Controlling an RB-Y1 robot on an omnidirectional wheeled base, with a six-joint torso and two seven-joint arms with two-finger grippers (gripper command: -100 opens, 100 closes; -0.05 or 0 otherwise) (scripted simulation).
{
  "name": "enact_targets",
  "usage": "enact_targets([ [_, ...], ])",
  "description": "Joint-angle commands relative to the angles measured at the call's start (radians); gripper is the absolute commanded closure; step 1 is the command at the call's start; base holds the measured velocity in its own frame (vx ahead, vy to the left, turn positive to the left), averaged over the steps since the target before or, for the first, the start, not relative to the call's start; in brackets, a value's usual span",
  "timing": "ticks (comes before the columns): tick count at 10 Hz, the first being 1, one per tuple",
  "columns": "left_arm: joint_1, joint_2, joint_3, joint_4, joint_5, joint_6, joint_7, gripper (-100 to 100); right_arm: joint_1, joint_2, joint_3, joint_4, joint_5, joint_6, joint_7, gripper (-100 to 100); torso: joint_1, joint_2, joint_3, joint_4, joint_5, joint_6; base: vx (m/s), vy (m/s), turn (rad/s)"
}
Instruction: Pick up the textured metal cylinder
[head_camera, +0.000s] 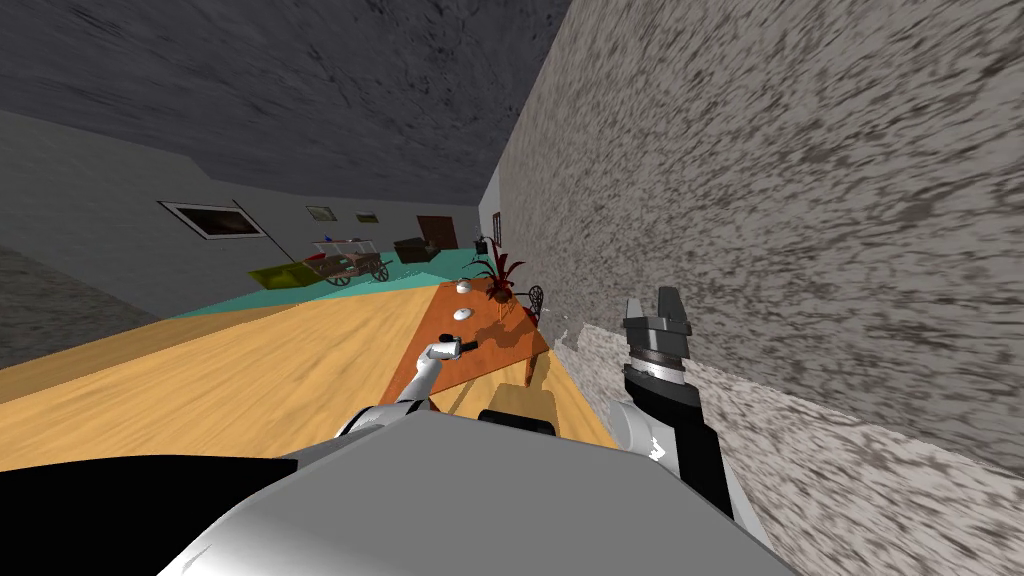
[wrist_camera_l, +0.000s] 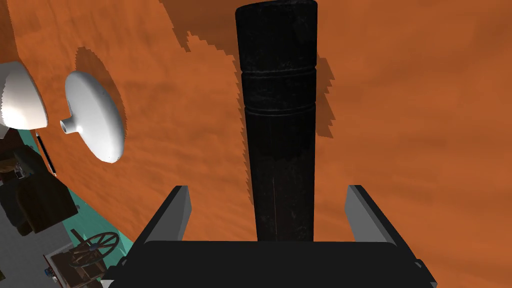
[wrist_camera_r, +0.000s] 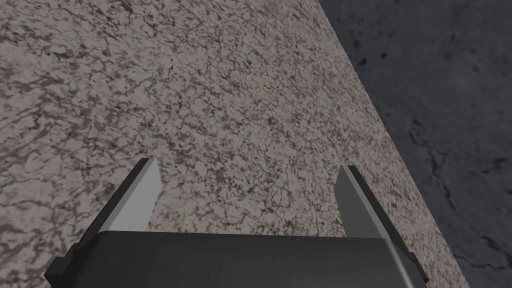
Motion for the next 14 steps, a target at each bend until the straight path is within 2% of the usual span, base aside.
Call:
enact_targets([
  [1, -0.014, 0.005, 0.012, 0.03, 0.001, 0.024, 0.012, -100, 0.0, 0.0, 0.0, 0.0, 0.0, 0.0, 0.0, 0, 0.0, 0.0, 0.0, 0.0, 0.0, 0.0, 0.055, -0.029, -0.043],
  [2, -0.025, 0.012, 0.021, 0.056, 0.005, 0.039, 0.02, -100, 0.0, 0.0, 0.0, 0.0, 0.0, 0.0, 0.0, 0, 0.0, 0.0, 0.0, 0.0, 0.0, 0.0, 0.056, -0.037, -0.055],
  [3, -0.024, 0.012, 0.016, 0.052, 0.006, 0.023, 0.013, -100, 0.0, 0.0, 0.0, 0.0, 0.0, 0.0, 0.0, 0, 0.0, 0.0, 0.0, 0.0, 0.0, 0.0, 0.028, -0.017, -0.008],
  [4, -0.025, 0.012, 0.017, 0.055, 0.006, 0.026, 0.015, 0, 0.0, 0.0, 0.0, 0.0, 0.0, 0.0, 0.0, 0, 0.001, 0.002, 0.001, 0.0, 0.0, 0.0, 0.005, -0.003, 0.002],
  [5, -0.044, 0.013, 0.01, 0.093, 0.012, 0.004, 0.005, -100, 0.0, 0.0, 0.0, 0.0, 0.0, 0.0, 0.0, 0, 0.002, 0.003, 0.002, 0.001, 0.0, 0.0, 0.017, 0.0, 0.098],
  [6, -0.063, 0.014, 0.004, 0.122, 0.018, -0.017, -0.005, -100, 0.0, 0.0, 0.0, 0.0, 0.0, 0.0, 0.0, 0, 0.002, 0.003, 0.002, 0.001, 0.0, -0.001, 0.035, -0.005, 0.161],
  [7, -0.063, 0.014, 0.004, 0.13, 0.018, -0.017, -0.005, -100, 0.0, 0.0, 0.0, 0.0, 0.0, 0.0, 0.0, 0, 0.002, 0.002, 0.001, 0.0, 0.0, 0.0, 0.03, -0.01, 0.048],
  [8, -0.081, 0.014, -0.002, 0.168, 0.024, -0.038, -0.014, -100, 0.0, 0.0, 0.0, 0.0, 0.0, 0.0, 0.0, 0, 0.002, 0.002, 0.001, 0.0, 0.0, 0.0, 0.024, -0.007, 0.095],
  [9, -0.081, 0.014, -0.002, 0.168, 0.024, -0.038, -0.014, -100, 0.0, 0.0, 0.0, 0.0, 0.0, 0.0, 0.0, 0, 0.002, 0.003, 0.001, 0.0, 0.0, 0.0, 0.017, -0.008, 0.046],
  [11, -0.119, 0.016, -0.014, 0.23, 0.035, -0.079, -0.034, -100, 0.0, 0.0, 0.0, 0.0, 0.0, 0.0, 0.0, 0, 0.002, 0.003, 0.002, 0.001, 0.0, 0.0, 0.025, -0.01, 0.117],
  [14, -0.137, 0.017, -0.02, 0.281, 0.041, -0.1, -0.043, -100, 0.0, 0.0, 0.0, 0.0, 0.0, 0.0, 0.0, 0, 0.002, 0.003, 0.001, 0.001, 0.0, 0.0, 0.023, -0.004, 0.063],
])
